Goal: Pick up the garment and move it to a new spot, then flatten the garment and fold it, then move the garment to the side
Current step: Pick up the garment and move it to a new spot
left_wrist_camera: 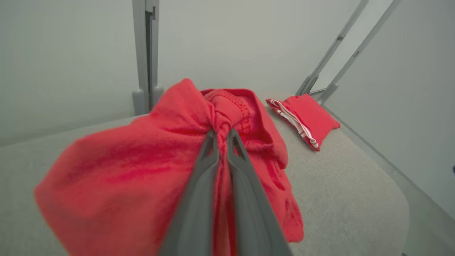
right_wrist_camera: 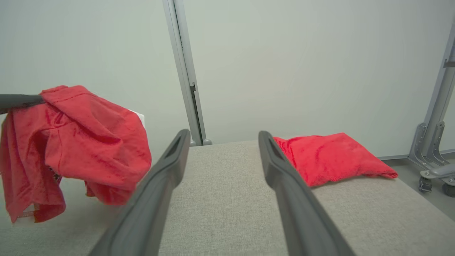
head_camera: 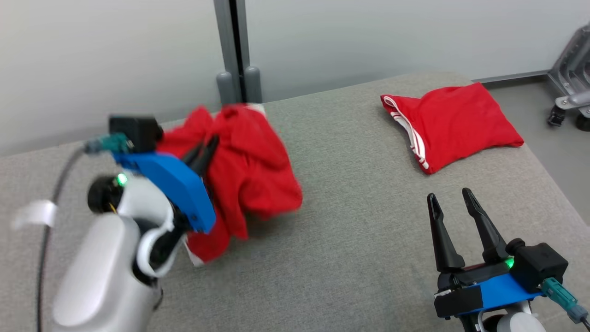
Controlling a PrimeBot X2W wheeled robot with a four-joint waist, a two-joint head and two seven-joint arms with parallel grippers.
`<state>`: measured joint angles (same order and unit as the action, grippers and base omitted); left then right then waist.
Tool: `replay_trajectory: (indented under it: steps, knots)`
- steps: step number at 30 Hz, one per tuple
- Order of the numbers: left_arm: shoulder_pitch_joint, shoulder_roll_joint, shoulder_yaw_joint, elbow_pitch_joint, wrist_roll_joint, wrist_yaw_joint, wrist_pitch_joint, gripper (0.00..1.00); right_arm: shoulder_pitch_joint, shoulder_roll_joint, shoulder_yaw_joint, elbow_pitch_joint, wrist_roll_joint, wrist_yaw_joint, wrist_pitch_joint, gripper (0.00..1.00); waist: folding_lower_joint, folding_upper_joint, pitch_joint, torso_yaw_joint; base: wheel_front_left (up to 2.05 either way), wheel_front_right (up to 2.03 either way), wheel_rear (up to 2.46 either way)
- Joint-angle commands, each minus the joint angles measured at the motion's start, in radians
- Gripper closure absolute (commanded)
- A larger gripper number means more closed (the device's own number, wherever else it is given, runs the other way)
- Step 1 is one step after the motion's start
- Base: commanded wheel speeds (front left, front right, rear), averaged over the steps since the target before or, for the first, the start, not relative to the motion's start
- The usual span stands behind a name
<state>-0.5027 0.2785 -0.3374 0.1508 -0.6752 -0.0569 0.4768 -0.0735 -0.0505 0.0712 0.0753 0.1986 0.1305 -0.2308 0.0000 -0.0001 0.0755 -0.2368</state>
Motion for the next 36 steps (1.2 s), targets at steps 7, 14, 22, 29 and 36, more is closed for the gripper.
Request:
replay_trajectory:
  steps: [7,14,22,29,36]
  knots:
    - [0.092,-0.077,-0.104,0.289,0.12,0.024,-0.16,1.0,0.011,0.0,-0.006,-0.008,-0.008,0.001,0.007,0.0,0.0,0.0001,0.003,-0.022,0.0,0.0,0.0]
    - [0.073,-0.155,-0.145,0.436,0.15,0.012,-0.308,0.0,0.023,0.0,-0.023,-0.019,-0.019,0.001,0.021,0.0,0.0,0.0001,-0.021,0.026,0.0,0.0,0.0]
    - [0.144,-0.162,-0.095,0.357,0.133,0.019,-0.547,0.0,0.053,-0.001,-0.041,-0.042,-0.027,0.001,0.037,0.0,0.0,0.0001,-0.057,0.098,0.0,0.0,0.0]
    - [0.244,-0.078,-0.049,0.234,0.177,0.074,-0.675,0.0,0.083,-0.001,-0.076,-0.054,-0.025,0.001,0.049,0.0,0.0,0.0001,-0.074,0.156,0.0,0.0,0.0]
    - [0.361,-0.027,0.009,0.146,0.18,0.119,-0.724,0.0,0.097,-0.001,-0.097,-0.029,-0.018,0.001,0.053,0.0,0.0,0.0001,-0.091,0.195,0.0,0.0,0.0]
